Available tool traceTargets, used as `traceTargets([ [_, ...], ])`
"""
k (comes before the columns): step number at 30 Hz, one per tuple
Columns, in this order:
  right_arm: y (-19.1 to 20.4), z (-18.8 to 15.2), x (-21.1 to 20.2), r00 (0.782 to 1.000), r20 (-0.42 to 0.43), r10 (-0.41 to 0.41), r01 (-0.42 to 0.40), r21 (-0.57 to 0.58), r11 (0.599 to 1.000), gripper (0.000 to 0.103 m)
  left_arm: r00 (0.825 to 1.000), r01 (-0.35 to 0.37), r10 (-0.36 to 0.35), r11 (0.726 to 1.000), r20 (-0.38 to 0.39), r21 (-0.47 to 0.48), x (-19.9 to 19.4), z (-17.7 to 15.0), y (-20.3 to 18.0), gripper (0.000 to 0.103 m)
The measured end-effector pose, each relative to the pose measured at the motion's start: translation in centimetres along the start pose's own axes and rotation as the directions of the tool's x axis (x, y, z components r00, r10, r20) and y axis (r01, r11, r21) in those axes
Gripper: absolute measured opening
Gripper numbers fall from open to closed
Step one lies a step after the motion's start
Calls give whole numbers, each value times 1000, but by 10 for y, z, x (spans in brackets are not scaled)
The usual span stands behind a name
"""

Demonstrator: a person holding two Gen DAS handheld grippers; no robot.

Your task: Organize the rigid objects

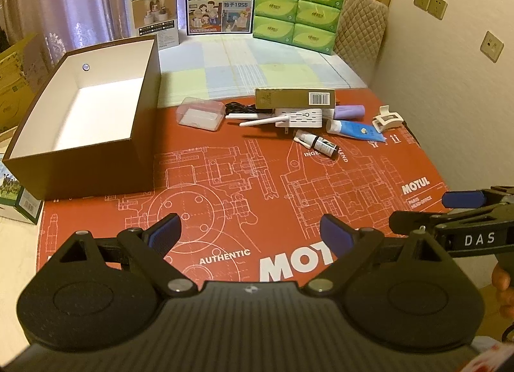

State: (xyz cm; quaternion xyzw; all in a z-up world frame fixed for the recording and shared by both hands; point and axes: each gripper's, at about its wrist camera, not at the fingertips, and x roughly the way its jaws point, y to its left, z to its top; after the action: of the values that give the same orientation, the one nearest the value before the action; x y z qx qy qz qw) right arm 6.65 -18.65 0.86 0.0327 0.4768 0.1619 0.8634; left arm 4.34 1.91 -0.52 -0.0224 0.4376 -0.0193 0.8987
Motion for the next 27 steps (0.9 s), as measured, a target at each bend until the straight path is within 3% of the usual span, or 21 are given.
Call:
traceTargets([
  [22, 4, 2, 17, 990, 101, -102, 95, 64, 993, 101, 999, 51, -51, 997, -11, 63, 41, 21, 35, 91],
  [27, 0, 16, 26, 985, 132, -109, 108, 17, 994, 91, 999, 35, -35, 999, -12, 29, 57, 30, 37, 91],
])
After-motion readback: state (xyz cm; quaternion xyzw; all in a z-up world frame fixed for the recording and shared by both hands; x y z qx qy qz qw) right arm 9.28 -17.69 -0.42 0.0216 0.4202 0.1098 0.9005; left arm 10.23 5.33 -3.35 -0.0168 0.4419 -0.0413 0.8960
